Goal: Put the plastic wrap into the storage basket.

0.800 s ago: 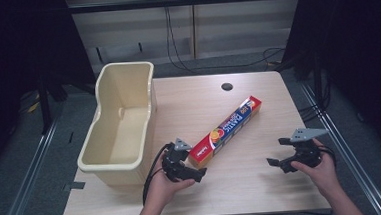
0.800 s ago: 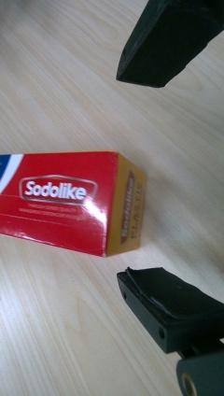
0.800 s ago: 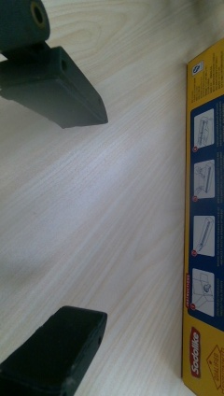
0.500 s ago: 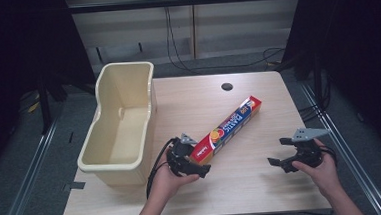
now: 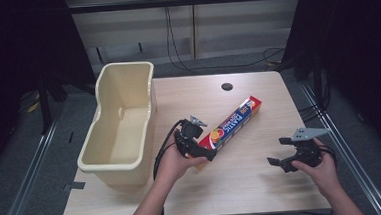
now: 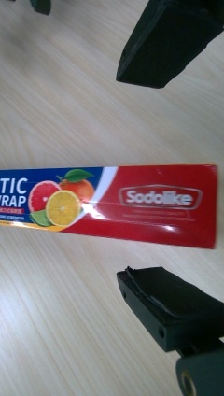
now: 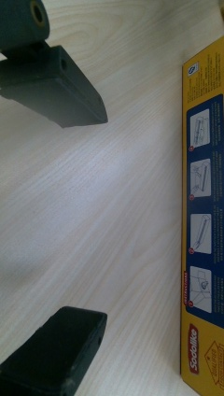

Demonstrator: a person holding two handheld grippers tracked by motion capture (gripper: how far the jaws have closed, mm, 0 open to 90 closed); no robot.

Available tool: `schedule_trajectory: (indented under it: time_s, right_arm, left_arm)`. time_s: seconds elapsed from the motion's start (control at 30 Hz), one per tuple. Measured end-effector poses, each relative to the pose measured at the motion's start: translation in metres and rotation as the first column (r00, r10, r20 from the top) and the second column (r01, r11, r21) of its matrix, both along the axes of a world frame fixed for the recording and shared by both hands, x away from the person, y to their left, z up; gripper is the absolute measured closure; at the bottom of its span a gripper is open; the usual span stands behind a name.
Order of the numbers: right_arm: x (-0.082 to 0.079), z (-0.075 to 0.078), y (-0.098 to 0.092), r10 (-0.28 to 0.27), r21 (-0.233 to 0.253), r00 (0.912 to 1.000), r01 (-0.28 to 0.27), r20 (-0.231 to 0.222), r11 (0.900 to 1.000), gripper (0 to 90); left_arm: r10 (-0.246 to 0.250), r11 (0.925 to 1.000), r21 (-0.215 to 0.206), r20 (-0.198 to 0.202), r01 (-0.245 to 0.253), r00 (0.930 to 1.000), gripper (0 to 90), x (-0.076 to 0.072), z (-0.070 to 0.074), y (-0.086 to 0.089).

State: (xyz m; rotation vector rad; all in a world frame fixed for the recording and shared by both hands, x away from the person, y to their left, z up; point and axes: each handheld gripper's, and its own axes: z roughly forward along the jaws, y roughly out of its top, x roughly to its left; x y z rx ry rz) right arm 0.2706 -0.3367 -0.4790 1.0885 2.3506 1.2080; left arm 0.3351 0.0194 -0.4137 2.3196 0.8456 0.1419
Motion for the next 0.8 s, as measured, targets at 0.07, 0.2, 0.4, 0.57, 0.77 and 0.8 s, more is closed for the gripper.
schedule_trajectory:
  time_s: [0.07, 0.2, 0.4, 0.57, 0.77, 0.8]
  right_arm:
    - [0.0, 0.001, 0.001, -0.001, -0.001, 1.0, 0.001, 0.001, 1.0, 4.9]
    - [0.0, 0.001, 0.0, 0.004, 0.005, 1.0, -0.004, 0.0, 1.0, 4.9]
    - [0.001, 0.001, -0.001, -0.001, 0.01, 1.0, 0.001, 0.008, 1.0, 4.9]
    - [0.001, 0.001, 0.0, 0.001, 0.009, 1.0, -0.001, 0.006, 1.0, 4.9]
    - [0.001, 0.002, 0.0, 0.0, 0.01, 0.9999, -0.001, 0.011, 1.0, 4.9]
    - [0.001, 0.002, 0.0, 0.001, 0.009, 1.0, -0.001, 0.009, 1.0, 4.9]
  left_arm:
    - [0.006, 1.0, -0.001, -0.01, -0.006, 0.9999, 5.1, 0.007, 0.0, -0.007]
    - [-0.004, 0.9999, 0.015, -0.021, 0.004, 0.9998, 5.1, 0.02, -0.001, -0.021]
    - [-0.006, 0.9999, 0.014, -0.049, 0.007, 0.9988, 5.2, 0.038, -0.006, -0.041]
    - [-0.007, 0.9997, 0.021, -0.054, 0.008, 0.9985, 5.6, 0.049, -0.006, -0.056]
    - [-0.01, 0.9993, 0.035, -0.082, 0.013, 0.9966, 6.1, 0.063, -0.011, -0.07]
    - [-0.01, 0.9994, 0.033, -0.084, 0.013, 0.9964, 6.3, 0.066, -0.013, -0.072]
